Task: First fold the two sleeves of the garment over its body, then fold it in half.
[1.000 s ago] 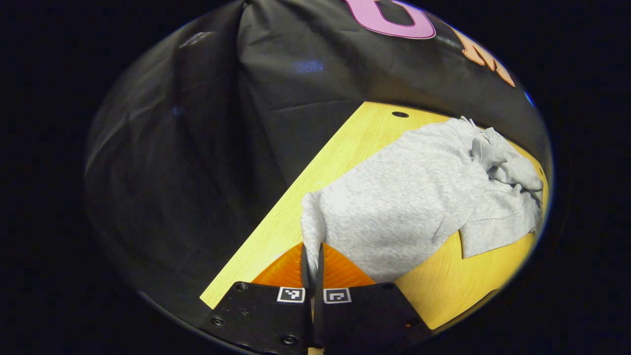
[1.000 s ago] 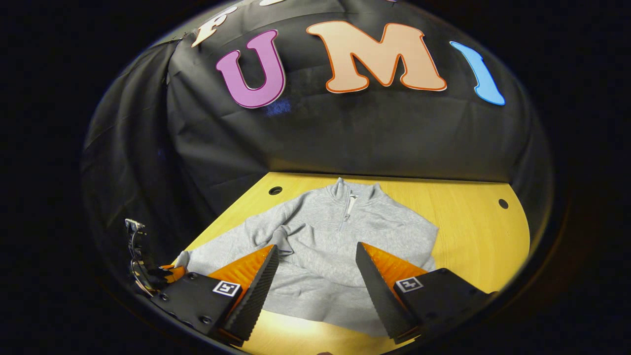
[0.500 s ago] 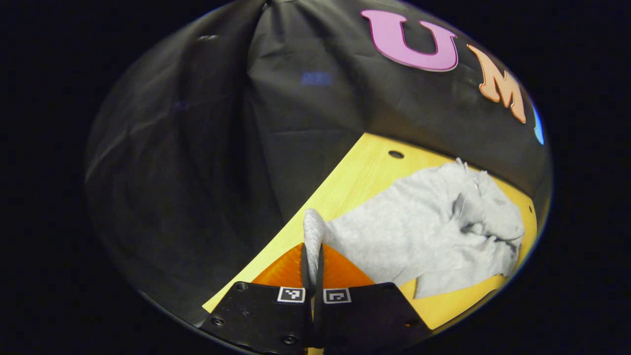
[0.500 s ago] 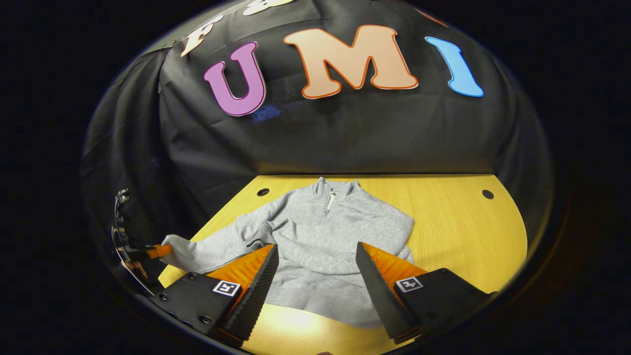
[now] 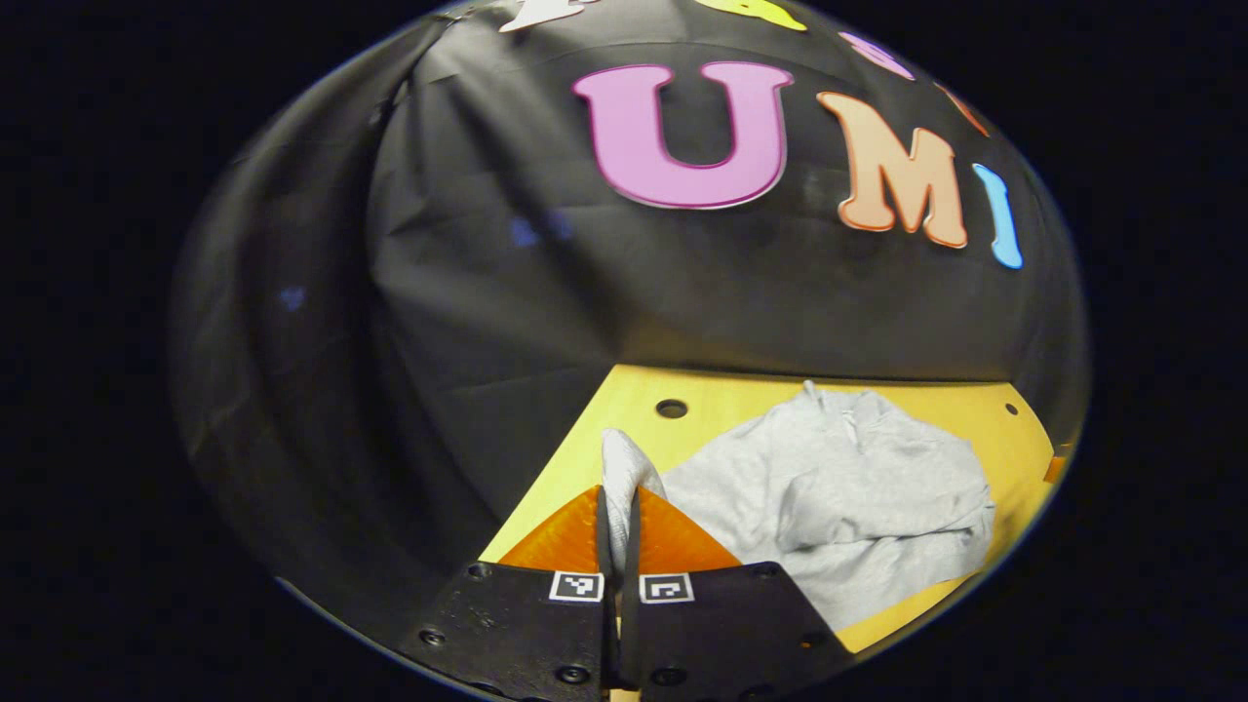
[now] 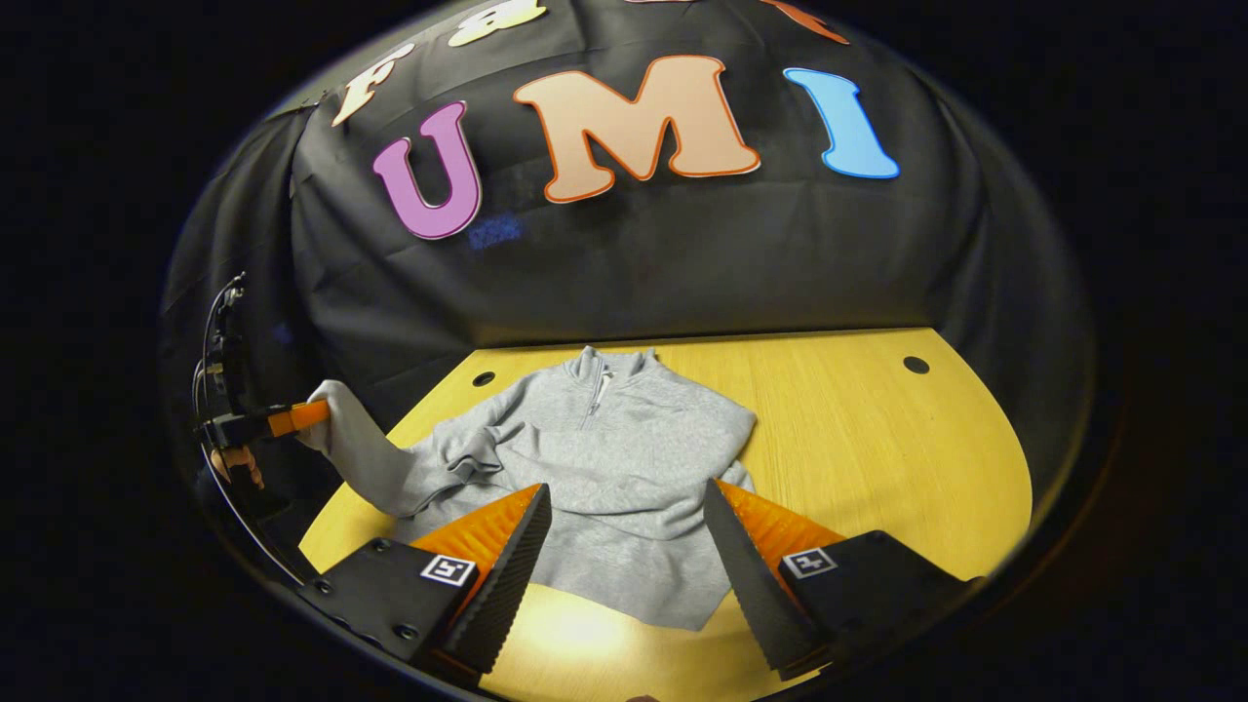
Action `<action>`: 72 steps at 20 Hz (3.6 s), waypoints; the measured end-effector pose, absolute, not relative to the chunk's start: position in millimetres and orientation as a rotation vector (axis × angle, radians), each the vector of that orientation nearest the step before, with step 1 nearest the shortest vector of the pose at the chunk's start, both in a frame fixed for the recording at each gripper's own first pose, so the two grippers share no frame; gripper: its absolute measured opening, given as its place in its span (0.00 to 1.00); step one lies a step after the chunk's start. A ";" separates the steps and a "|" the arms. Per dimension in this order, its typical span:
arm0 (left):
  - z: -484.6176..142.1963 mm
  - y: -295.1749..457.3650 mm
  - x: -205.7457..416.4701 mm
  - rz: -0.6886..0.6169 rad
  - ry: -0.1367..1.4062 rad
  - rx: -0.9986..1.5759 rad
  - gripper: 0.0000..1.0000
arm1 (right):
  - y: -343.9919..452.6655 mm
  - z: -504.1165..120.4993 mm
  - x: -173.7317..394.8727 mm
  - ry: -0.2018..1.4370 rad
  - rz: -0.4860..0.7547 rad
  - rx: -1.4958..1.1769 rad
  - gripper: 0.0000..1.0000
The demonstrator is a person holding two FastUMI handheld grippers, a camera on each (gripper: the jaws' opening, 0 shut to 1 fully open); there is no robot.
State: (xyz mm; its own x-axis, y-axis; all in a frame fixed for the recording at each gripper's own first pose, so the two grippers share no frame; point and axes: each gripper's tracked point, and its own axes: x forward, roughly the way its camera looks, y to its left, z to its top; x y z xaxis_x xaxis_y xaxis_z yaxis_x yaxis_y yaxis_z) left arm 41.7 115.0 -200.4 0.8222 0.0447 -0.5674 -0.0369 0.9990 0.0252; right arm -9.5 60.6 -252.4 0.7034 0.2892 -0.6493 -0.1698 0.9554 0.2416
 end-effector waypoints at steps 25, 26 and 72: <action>-219.4 -233.5 103.5 -0.472 0.646 0.030 0.00 | -105.6 -257.2 -69.5 0.786 -0.018 0.195 0.98; -228.2 -244.9 102.2 -0.479 0.661 0.038 0.00 | -109.8 -259.6 -73.1 0.790 -0.027 0.196 0.98; -353.3 42.1 -80.5 -0.019 0.883 -0.029 0.96 | 27.1 -379.1 -63.1 0.999 0.141 0.012 0.95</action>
State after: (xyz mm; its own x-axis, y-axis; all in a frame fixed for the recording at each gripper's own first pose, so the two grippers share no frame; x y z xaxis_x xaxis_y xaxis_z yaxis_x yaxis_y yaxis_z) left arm -80.5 42.1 -353.3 0.6348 -0.0291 -0.7721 0.0048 0.9994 -0.0338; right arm -63.1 27.1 -379.1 0.5325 0.1239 -0.8373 -0.1126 0.9908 0.0750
